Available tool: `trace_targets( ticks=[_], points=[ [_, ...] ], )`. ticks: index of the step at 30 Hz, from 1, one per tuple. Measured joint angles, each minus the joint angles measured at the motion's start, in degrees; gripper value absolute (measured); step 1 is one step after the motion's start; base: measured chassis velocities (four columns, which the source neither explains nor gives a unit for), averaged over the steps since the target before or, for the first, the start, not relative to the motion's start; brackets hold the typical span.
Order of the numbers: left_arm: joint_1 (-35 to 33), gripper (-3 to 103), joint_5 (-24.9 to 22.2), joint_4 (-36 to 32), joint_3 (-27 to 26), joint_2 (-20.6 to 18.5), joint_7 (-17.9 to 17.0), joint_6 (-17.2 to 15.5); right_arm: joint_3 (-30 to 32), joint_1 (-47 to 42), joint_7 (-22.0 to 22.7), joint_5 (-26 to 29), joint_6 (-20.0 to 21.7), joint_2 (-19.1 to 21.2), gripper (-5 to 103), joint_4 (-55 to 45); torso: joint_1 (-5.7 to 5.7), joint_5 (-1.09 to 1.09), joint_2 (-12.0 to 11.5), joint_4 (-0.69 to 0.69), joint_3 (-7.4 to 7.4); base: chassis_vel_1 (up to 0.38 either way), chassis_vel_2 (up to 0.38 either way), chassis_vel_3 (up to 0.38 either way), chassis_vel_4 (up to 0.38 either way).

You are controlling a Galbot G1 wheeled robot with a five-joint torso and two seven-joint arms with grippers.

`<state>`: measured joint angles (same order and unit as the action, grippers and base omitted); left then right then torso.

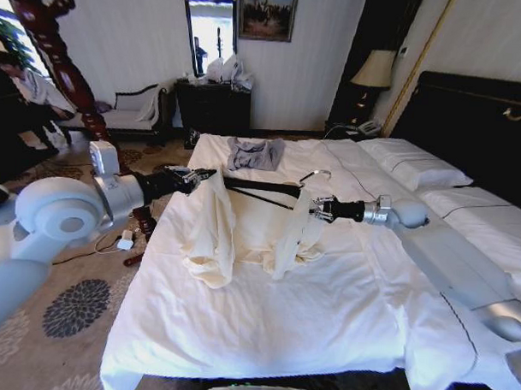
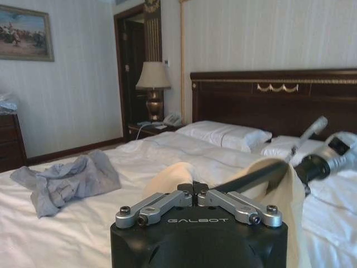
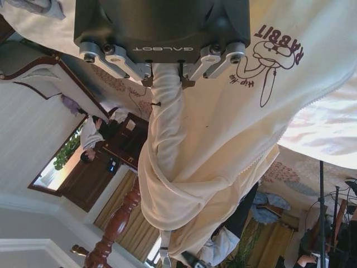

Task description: Pick up the clothes from the bed and hang them on the clothes hanger.

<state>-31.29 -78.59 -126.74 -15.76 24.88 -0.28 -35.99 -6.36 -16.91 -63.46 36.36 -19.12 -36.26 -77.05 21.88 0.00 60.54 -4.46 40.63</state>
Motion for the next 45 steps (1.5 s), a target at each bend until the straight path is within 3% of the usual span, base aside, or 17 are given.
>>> trace_targets(
  ticks=[12, 20, 32, 40, 45],
  points=[
    [0.1, 0, 5.9, -0.6, 4.3, -0.4, -0.9, -1.7, -1.2, 1.7, -0.4, 0.1, 1.3, -0.9, 19, -0.1, 0.00, -0.01, 0.0, -0.01, 0.00, 0.000, 0.000, 0.000, 0.000],
    [2.1, 0, 6.1, -1.6, 6.2, -0.3, 0.3, -1.5, -3.6, 2.6, -0.6, -0.5, 1.7, -3.4, 19, -0.1, 0.00, 0.00, 0.0, 0.03, 0.00, 0.000, 0.000, 0.000, 0.000],
    [15.0, 0, 6.1, 1.2, 18.3, 3.1, 1.0, -0.7, -5.3, 3.6, -0.7, -1.0, 1.7, -4.9, 19, 0.1, 0.00, 0.00, 0.0, 0.01, 0.00, 0.000, 0.000, 0.000, 0.000],
    [20.4, 0, 5.0, 3.5, 23.5, 6.2, 1.1, -0.7, -5.6, 3.8, -1.8, -1.2, 1.3, -4.9, 19, 0.3, 0.00, 0.00, 0.0, 0.01, 0.00, 0.000, 0.000, 0.000, 0.000],
    [22.9, 0, 3.5, 5.7, 25.4, 8.1, 2.9, 0.5, -5.5, 3.2, -2.8, -1.4, 0.6, -4.7, 19, 0.3, 0.00, 0.01, 0.0, 0.00, 0.01, 0.000, 0.000, 0.000, 0.000]
  ],
)
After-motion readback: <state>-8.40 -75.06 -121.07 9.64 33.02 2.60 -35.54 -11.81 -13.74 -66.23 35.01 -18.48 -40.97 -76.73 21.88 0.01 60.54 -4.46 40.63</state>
